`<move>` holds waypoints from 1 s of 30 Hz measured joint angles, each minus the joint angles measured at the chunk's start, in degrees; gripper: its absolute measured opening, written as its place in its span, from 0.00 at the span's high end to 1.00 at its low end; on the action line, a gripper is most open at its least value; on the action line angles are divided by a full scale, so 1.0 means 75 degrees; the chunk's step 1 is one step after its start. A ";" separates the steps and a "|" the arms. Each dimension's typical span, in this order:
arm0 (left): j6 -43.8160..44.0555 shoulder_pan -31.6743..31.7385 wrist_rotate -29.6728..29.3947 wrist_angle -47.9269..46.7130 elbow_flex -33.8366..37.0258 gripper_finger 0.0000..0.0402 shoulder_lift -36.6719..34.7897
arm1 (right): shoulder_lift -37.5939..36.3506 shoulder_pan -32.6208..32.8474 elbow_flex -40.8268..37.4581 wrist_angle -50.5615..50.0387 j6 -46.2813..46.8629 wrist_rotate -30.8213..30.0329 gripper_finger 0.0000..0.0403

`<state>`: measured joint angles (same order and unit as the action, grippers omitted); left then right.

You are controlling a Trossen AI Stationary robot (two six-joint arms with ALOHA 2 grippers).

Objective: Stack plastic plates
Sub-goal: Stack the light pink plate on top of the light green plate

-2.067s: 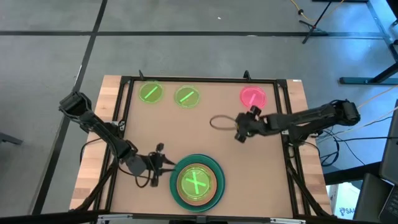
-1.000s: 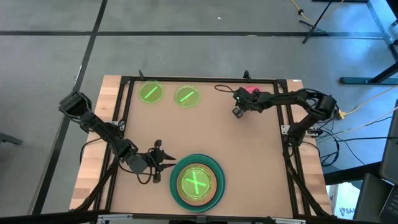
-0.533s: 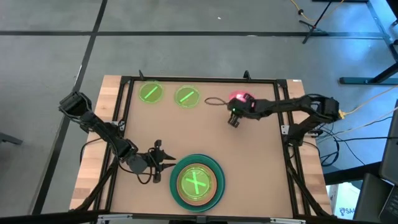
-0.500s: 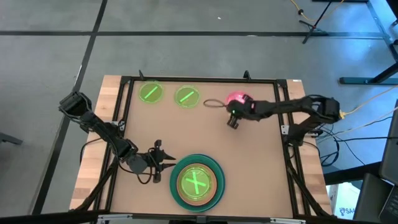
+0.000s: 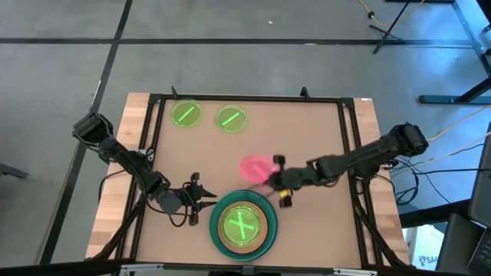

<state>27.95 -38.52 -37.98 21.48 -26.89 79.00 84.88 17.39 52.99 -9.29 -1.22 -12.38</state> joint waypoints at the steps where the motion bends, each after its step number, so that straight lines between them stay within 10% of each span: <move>1: 0.0005 -0.0003 0.0000 0.0005 0.0000 0.75 0.0000 | 0.0000 0.0156 0.0001 0.0314 -0.0129 0.0227 1.00; 30: -0.0003 0.0074 0.0143 0.0090 -0.0003 0.75 0.0000 | 0.2184 0.1385 0.0009 0.5031 0.0510 0.2608 0.99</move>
<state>27.92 -37.97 -36.91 22.15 -26.92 79.00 101.26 27.77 53.06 28.45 2.61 7.18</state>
